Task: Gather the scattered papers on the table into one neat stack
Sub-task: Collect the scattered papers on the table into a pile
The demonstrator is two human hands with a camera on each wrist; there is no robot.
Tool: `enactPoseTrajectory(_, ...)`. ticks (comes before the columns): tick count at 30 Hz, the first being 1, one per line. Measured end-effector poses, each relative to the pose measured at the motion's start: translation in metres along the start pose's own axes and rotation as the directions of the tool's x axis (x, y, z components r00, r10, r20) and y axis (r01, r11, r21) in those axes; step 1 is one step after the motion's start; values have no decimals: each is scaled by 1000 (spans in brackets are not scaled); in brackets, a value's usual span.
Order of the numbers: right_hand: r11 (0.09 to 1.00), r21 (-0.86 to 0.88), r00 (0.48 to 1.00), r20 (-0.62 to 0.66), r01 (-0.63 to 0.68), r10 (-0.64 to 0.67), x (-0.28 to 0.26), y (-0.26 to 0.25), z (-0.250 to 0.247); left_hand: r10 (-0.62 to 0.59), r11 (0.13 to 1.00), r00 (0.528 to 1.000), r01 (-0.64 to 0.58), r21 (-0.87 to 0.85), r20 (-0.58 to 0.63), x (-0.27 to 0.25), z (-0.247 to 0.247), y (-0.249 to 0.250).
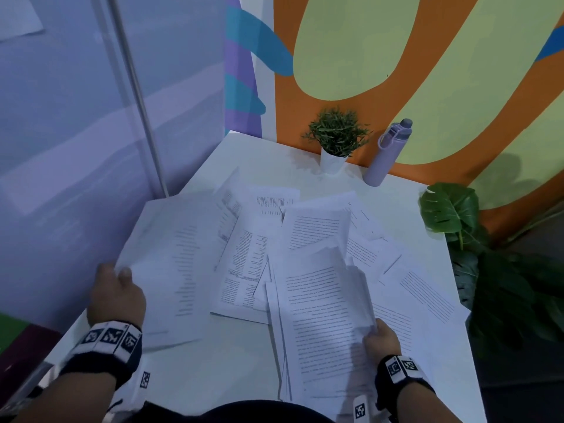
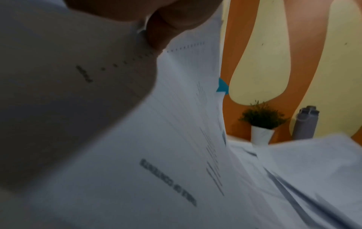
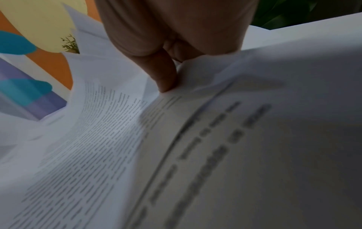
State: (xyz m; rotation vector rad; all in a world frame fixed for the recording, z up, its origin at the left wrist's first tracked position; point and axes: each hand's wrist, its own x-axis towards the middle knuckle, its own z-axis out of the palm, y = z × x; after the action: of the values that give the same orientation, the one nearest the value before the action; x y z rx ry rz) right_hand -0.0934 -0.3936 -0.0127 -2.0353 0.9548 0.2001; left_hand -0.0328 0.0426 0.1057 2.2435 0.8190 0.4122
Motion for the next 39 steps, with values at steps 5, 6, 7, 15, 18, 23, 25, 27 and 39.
enactPoseTrajectory(5,998,40,999,6,48,-48,-17,-11,-5,76,970,981,-114,-213,-180,6,-14,34)
enactPoseTrajectory(6,996,78,999,2,37,-37,-21,-13,-8,72,958,977,-124,-257,-203,6,-16,41)
enactPoseTrajectory(7,992,124,999,-6,36,-35,-24,-15,-11,60,945,973,-127,-301,-223,5,-18,47)
enactPoseTrajectory(15,992,-127,999,40,3,2,-7,-3,-18,-55,866,975,-60,-497,-214,3,-15,82)
enactPoseTrajectory(18,995,-85,998,53,50,-45,-8,-4,-21,-49,877,993,-11,-481,-111,3,-5,81)
enactPoseTrajectory(23,992,31,992,32,119,-120,-18,-7,-23,30,864,942,145,-483,335,-8,43,53)
enactPoseTrajectory(25,989,42,989,47,141,-143,-21,-8,-21,-44,803,818,370,-466,573,-15,66,35)
enactPoseTrajectory(27,983,88,982,84,160,-167,-26,-10,-17,-120,758,673,537,-370,730,-22,84,18)
enactPoseTrajectory(39,976,79,946,240,202,-216,-26,-12,-22,0,825,579,461,-327,816,-29,107,-6)
